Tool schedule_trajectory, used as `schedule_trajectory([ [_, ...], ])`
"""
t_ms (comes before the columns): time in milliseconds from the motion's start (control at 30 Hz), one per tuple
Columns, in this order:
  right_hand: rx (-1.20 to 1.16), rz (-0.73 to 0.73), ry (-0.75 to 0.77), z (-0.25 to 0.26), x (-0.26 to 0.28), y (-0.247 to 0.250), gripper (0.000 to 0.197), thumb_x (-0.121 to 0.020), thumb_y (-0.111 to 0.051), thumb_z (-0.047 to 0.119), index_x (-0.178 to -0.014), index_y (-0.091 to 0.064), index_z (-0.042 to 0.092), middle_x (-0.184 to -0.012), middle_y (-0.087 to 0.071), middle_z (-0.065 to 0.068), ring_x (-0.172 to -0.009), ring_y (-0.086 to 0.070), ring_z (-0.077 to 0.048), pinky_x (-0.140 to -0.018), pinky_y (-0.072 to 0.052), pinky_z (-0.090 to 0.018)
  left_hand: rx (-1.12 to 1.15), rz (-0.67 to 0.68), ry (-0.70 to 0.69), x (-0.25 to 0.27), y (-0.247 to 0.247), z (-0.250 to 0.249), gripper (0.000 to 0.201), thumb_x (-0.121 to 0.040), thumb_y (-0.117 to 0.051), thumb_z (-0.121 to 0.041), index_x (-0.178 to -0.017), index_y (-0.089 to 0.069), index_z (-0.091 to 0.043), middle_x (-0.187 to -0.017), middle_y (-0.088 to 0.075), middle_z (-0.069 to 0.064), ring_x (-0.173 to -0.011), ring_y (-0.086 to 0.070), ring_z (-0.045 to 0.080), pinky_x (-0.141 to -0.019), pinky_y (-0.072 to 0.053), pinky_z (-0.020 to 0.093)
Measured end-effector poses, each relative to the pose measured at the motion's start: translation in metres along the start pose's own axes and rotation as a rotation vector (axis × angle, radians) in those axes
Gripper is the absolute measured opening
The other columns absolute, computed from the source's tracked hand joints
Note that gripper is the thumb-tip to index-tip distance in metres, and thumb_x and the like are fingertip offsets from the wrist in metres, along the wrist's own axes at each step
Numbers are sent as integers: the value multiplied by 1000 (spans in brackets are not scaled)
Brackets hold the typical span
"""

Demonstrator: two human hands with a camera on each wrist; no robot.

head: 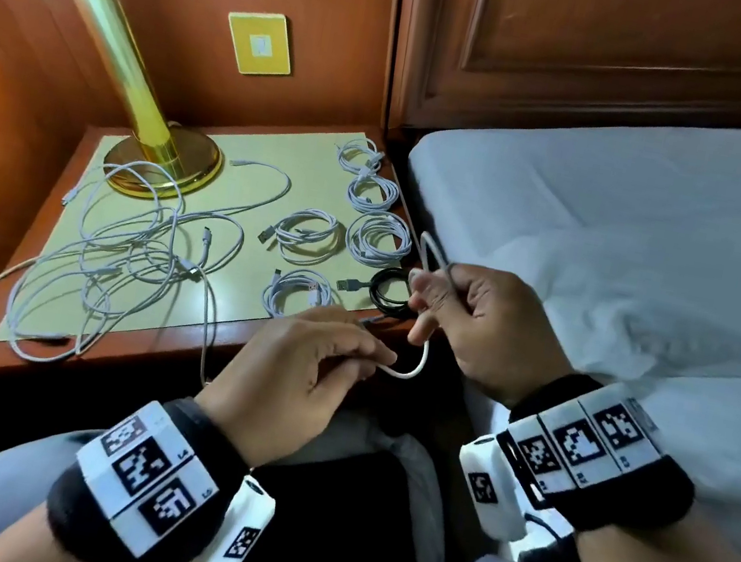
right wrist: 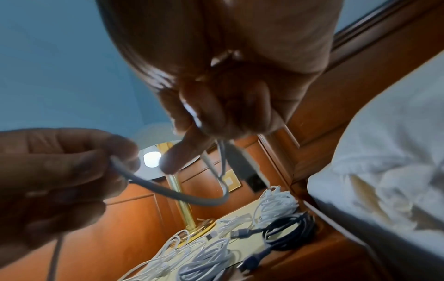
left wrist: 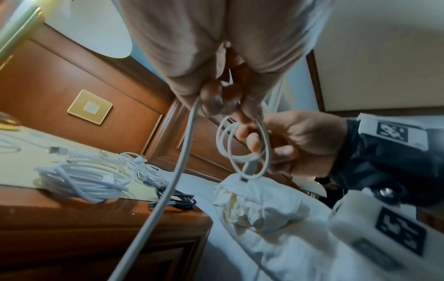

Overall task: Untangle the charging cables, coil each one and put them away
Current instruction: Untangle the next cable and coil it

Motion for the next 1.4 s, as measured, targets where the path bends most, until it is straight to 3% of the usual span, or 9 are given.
schedule_trajectory([
  [167,-162,334,-150,-6,5,-26,40,-103,-50,35,-78,-66,7,-49,-62,0,-46,-54,-12,-56,-45,-22,176,-237,159,-7,13,8,11,-84,-80,-17,-86,-73,-25,-84,-74,-12,-82,-70,7,-79,-54,23],
  [300,-371,347,-228,-3,8,-33,45,-102,-50,34,-86,-67,-5,-55,-58,-6,-42,-47,-9,-41,-34,-14,207,-312,261,-11,16,16,15,-81,-82,-16,-79,-68,-21,-77,-72,-12,-70,-65,0,-68,-48,12],
  [400,-450,330,-297,-3,8,-41,43,-101,-52,35,-80,-67,0,-65,-67,-12,-55,-60,-17,-54,-47,-24,169,-338,280,-13,15,17,17,-78,-84,-18,-77,-68,-17,-75,-71,-9,-71,-67,5,-67,-50,14],
  [567,-309,283,-349,-6,6,-35,44,-103,-46,38,-72,-59,10,-42,-46,6,-38,-38,-5,-45,-32,-17,129,-355,297,-17,14,19,20,-76,-86,-20,-73,-67,-17,-74,-71,-12,-70,-68,0,-68,-52,13],
  [733,-496,281,-437,0,9,-35,46,-105,-41,41,-67,-43,15,-44,-32,8,-36,-22,-6,-36,-18,-17,138,-135,314,-14,3,20,31,-86,-69,-43,-107,-58,-23,-99,-62,-6,-75,-56,1,-68,-42,12],
  [833,-668,291,-538,3,12,-39,50,-100,-43,53,-65,-39,17,-46,-27,5,-40,-15,-11,-46,-9,-25,221,24,387,-9,-5,22,63,-78,-65,-59,-131,-49,-28,-116,-61,-14,-94,-61,-5,-89,-50,23],
  [1067,-606,313,-459,2,11,-47,37,-92,-57,50,-75,-57,17,-57,-35,2,-36,-24,-5,-35,-20,-18,-100,50,350,-17,-2,20,11,-99,-57,-30,-95,-55,-20,-75,-58,-5,-65,-51,10,-55,-38,19],
  [1300,-691,346,-521,-4,7,-46,35,-102,-47,42,-77,-49,17,-56,-36,4,-36,-20,-5,-37,-17,-15,-93,37,243,-18,-3,22,10,-99,-48,-8,-93,-55,-13,-79,-61,-2,-72,-53,11,-61,-42,20],
  [1400,-655,421,-472,-2,9,-47,33,-104,-42,39,-93,-57,12,-59,-43,3,-37,-25,-5,-38,-18,-15,-181,8,177,-17,-1,23,22,-104,-41,-26,-88,-48,-13,-72,-55,3,-64,-51,23,-62,-45,41],
])
Point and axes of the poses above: each hand's wrist, its own x-axis away from the middle knuckle, its own y-axis out of the back of the hand, z = x × y, the point moved 5 cm from there along -x, towards the middle knuckle
